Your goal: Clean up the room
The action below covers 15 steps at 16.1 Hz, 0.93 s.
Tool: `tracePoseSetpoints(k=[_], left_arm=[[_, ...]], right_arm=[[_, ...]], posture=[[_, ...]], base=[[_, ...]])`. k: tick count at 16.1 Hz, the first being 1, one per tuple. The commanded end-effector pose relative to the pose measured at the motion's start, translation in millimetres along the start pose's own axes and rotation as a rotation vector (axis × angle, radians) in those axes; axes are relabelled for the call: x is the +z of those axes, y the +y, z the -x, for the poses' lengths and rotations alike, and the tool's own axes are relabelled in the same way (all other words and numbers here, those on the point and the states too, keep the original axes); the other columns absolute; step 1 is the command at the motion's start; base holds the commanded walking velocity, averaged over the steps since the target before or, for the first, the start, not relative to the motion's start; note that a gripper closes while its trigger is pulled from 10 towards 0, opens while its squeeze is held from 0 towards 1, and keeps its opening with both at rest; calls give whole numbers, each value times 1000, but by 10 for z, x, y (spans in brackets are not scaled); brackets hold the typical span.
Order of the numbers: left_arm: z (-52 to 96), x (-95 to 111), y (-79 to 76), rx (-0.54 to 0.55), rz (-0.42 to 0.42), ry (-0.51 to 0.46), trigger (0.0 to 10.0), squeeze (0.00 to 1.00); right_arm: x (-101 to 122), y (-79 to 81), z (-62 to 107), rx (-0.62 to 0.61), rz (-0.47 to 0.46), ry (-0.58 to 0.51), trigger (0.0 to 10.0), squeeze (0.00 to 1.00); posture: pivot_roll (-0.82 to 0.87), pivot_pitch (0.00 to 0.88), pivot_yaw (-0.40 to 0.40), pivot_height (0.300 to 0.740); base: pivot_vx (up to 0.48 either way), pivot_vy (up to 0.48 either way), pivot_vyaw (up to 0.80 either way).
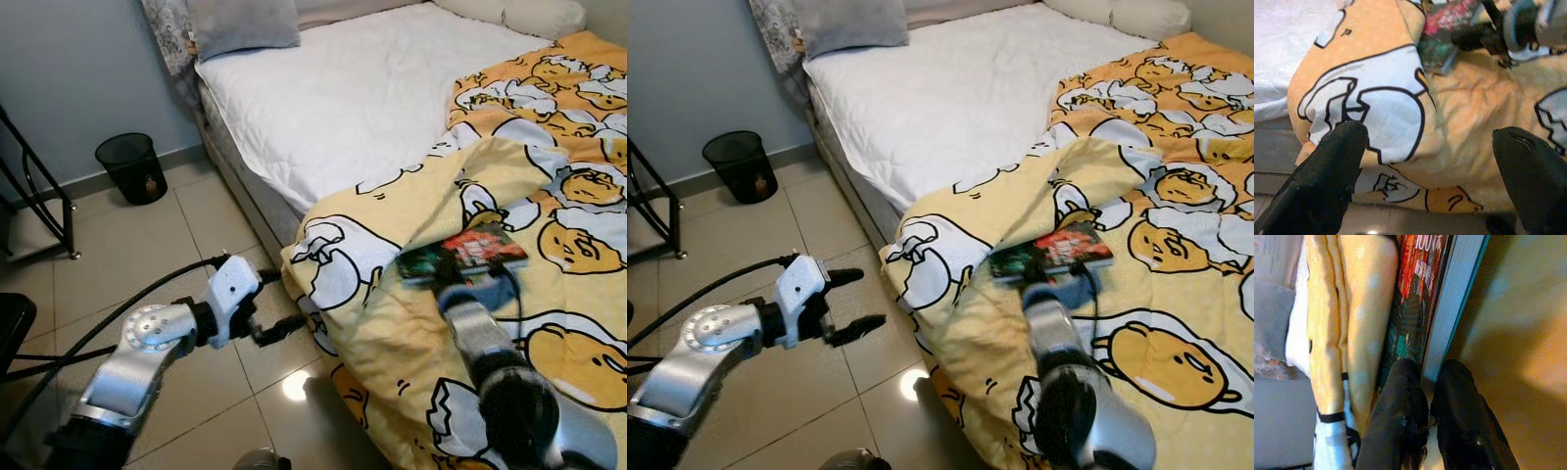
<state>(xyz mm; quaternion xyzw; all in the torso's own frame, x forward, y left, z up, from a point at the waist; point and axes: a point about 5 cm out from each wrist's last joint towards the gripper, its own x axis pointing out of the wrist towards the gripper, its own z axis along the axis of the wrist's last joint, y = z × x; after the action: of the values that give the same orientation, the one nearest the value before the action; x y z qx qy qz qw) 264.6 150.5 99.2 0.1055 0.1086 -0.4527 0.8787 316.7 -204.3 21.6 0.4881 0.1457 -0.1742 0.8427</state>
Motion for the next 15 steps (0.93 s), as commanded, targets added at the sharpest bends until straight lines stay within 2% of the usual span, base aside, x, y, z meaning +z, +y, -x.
tracePoseSetpoints(k=[1, 4, 5, 6, 7, 8, 9, 10, 12, 13, 14, 15], left_arm=[[25, 7, 34, 50, 33, -28, 10000, 878], [-3, 31, 33, 140, 58, -87, 10000, 875], [-16, 31, 61, 198, 73, -98, 10000, 875], [-47, 54, 124, 303, 75, -115, 10000, 875], [-57, 65, 141, 335, 74, -123, 10000, 875], [-85, 86, 167, 393, 81, -133, 10000, 816], [-94, 90, 172, 416, 76, -127, 10000, 749], [-90, 82, 163, 469, 32, -89, 10000, 671], [-51, 86, 169, 501, -3, -75, 10000, 588], [-11, 76, 200, 547, 25, -80, 10000, 502], [36, 37, 244, 595, 57, -79, 10000, 220], [53, 32, 248, 613, 46, -78, 10000, 0]], right_arm=[[185, 26, 10, 51, 25, -74, 0, 0], [400, 100, 161, 128, 154, -200, 0, 0], [472, 171, 235, 155, 245, -267, 0, 0], [510, 322, 363, 205, 364, -349, 0, 0], [510, 373, 412, 222, 397, -368, 0, 0], [474, 517, 448, 243, 526, -397, 0, 0], [450, 566, 483, 244, 579, -407, 8314, 0], [340, 613, 584, 258, 662, -409, 10000, 0], [295, 639, 641, 274, 727, -425, 10000, 0], [255, 648, 670, 266, 808, -426, 10000, 0], [231, 633, 688, 250, 822, -409, 10000, 0], [259, 598, 691, 214, 887, -419, 10000, 0]], posture=[[44, 0, 85, 740], [-3, 0, 108, 740], [-21, 0, 115, 740], [-46, 0, 120, 740], [-46, 0, 120, 740], [-44, 0, 112, 740], [-43, 0, 109, 740], [-28, 0, 80, 740], [-11, 0, 57, 740], [-8, 0, 51, 740], [-1, 0, 41, 740], [5, 0, 39, 740]], base=[[0, 0, 0], [0, 0, 0], [0, 0, 0], [0, 0, 0], [0, 0, 0], [0, 0, 0], [0, 0, 0], [0, 0, 0], [0, 0, 0], [0, 0, 0], [0, 0, -800], [0, 0, -800]])
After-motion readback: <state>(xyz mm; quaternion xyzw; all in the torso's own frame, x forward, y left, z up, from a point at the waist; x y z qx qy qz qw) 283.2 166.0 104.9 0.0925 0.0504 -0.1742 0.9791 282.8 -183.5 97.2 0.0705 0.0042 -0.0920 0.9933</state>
